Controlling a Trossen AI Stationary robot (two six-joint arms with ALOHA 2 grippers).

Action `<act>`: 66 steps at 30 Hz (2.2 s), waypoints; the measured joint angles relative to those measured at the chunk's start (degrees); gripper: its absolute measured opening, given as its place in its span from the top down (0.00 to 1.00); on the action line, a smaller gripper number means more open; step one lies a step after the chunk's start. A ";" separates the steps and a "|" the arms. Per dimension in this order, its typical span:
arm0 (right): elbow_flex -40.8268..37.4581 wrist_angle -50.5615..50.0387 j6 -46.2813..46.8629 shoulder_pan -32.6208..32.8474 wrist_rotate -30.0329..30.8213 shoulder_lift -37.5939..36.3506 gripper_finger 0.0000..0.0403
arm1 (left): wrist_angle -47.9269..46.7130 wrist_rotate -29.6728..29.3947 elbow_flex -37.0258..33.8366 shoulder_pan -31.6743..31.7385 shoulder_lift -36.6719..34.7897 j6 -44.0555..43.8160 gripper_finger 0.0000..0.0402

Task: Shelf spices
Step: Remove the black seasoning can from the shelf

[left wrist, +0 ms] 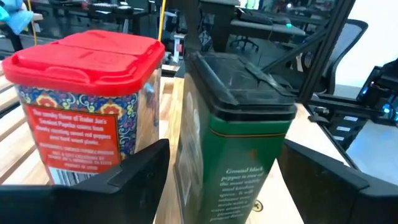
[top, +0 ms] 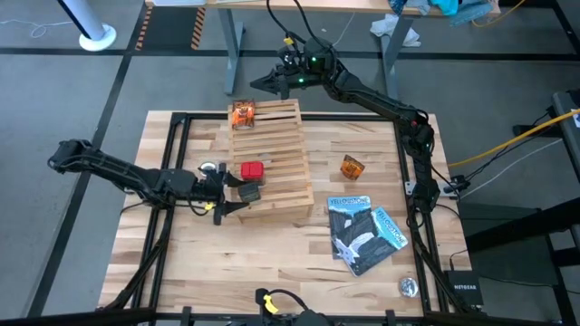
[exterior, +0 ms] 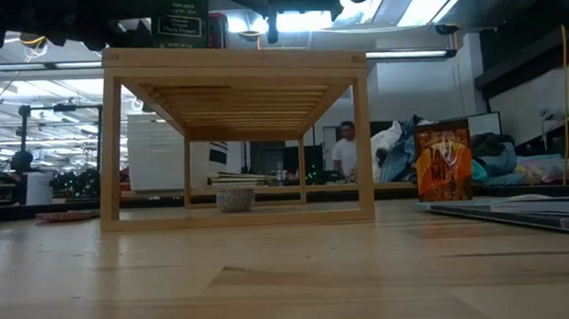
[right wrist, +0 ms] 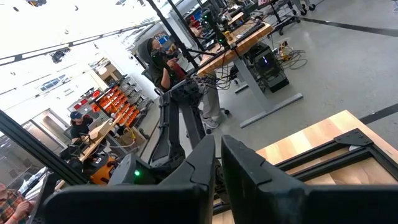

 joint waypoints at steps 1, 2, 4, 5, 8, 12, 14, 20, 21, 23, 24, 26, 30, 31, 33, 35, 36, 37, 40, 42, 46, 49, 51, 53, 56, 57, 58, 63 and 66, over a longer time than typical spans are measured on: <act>0.00 0.00 -0.02 0.00 0.00 0.00 0.92 | -0.06 0.00 0.00 0.02 0.00 0.01 0.28; 0.00 0.02 0.00 0.00 0.00 0.00 0.92 | 0.02 0.00 0.00 0.02 0.00 0.07 0.28; 0.00 0.00 0.00 0.00 0.00 0.00 0.92 | 0.00 0.00 0.00 0.02 0.00 0.05 0.28; 0.00 0.00 -0.01 -0.01 0.00 0.00 0.92 | 0.05 0.00 0.00 0.02 0.00 0.02 0.28; 0.00 0.00 -0.01 0.00 0.00 0.00 0.92 | 0.76 0.00 0.00 0.05 0.00 0.53 0.28; 0.00 0.00 0.00 -0.02 0.00 0.00 0.92 | 2.91 0.01 0.00 0.57 0.00 2.58 0.28; 0.00 0.00 -0.01 0.00 0.00 0.00 0.92 | 3.23 0.02 0.00 1.02 0.00 2.45 0.28; 0.00 0.00 0.00 0.00 0.00 0.00 0.92 | 3.17 0.02 0.00 1.60 0.59 -1.13 0.28; 0.00 0.00 0.00 -0.01 0.00 0.00 0.92 | 3.16 0.01 0.00 1.60 0.89 -1.25 0.28; 0.00 0.00 -0.02 -0.02 0.00 0.00 0.92 | 3.04 0.02 0.00 1.60 1.40 -1.53 0.28; 0.00 0.00 0.00 -0.02 0.00 0.00 0.92 | 3.00 0.02 0.00 1.60 1.60 -1.51 0.28; 0.00 0.00 -0.02 0.00 0.00 0.00 0.92 | 3.06 0.02 0.00 1.60 1.94 -1.53 0.30; 0.00 0.00 -0.02 0.00 0.00 0.00 0.92 | 2.89 0.02 0.00 1.60 2.21 -1.53 0.37; 0.00 0.00 0.00 -0.02 0.00 0.00 0.92 | 2.89 0.02 0.00 1.60 2.21 -1.53 0.40; 0.00 0.00 -0.02 -0.01 0.00 0.00 0.92 | 2.79 0.02 0.00 1.60 2.21 -1.51 0.47; 0.00 0.00 0.00 -0.02 0.00 0.00 0.92 | 2.69 0.02 0.00 1.60 2.21 -1.52 0.54; 0.00 0.00 -0.01 -0.01 0.00 0.00 0.92 | 2.69 0.01 0.00 1.60 2.21 -1.52 0.58; 0.00 0.00 -0.01 -0.02 0.00 0.00 0.92 | 2.70 -0.01 0.00 1.60 2.21 -1.50 0.62; 0.00 0.00 0.00 -0.02 0.00 0.00 0.92 | 2.82 -0.02 0.00 1.60 2.16 -1.16 0.73; 0.00 0.00 -0.02 -0.02 0.00 0.00 0.92 | 2.80 -0.02 0.00 1.60 1.94 -1.05 0.75; 0.00 0.00 0.00 -0.02 0.00 0.00 0.92 | 3.36 0.00 0.00 1.57 0.77 -1.09 0.75; 0.00 0.00 -0.01 -0.01 0.00 0.00 0.92 | 3.37 0.00 0.00 1.57 -0.74 -1.10 0.75; 0.00 0.00 0.00 -0.02 0.00 0.00 0.92 | 3.37 0.00 0.00 1.55 -2.17 -1.09 0.75; 0.00 0.00 0.00 -0.02 0.00 0.00 0.92 | 2.48 0.00 0.15 1.38 -4.09 -0.76 0.75; 0.00 0.00 -0.01 -0.02 0.00 0.00 0.92 | -3.13 0.00 1.19 0.80 -7.93 0.17 0.75; 0.00 0.00 0.00 0.00 0.00 0.00 0.92 | -6.05 -0.26 1.80 0.64 -9.51 0.17 0.75; 0.00 0.00 -0.02 -0.02 0.00 0.00 0.92 | -9.32 -0.86 2.62 0.33 -11.17 0.11 0.75; 0.00 0.00 -0.01 -0.02 0.00 0.00 0.92 | -27.86 -5.21 7.37 -1.63 -18.97 -0.06 0.75; 0.00 0.00 0.00 -0.02 0.00 0.00 0.92 | -37.75 -5.22 9.56 -2.62 -23.23 -2.08 0.75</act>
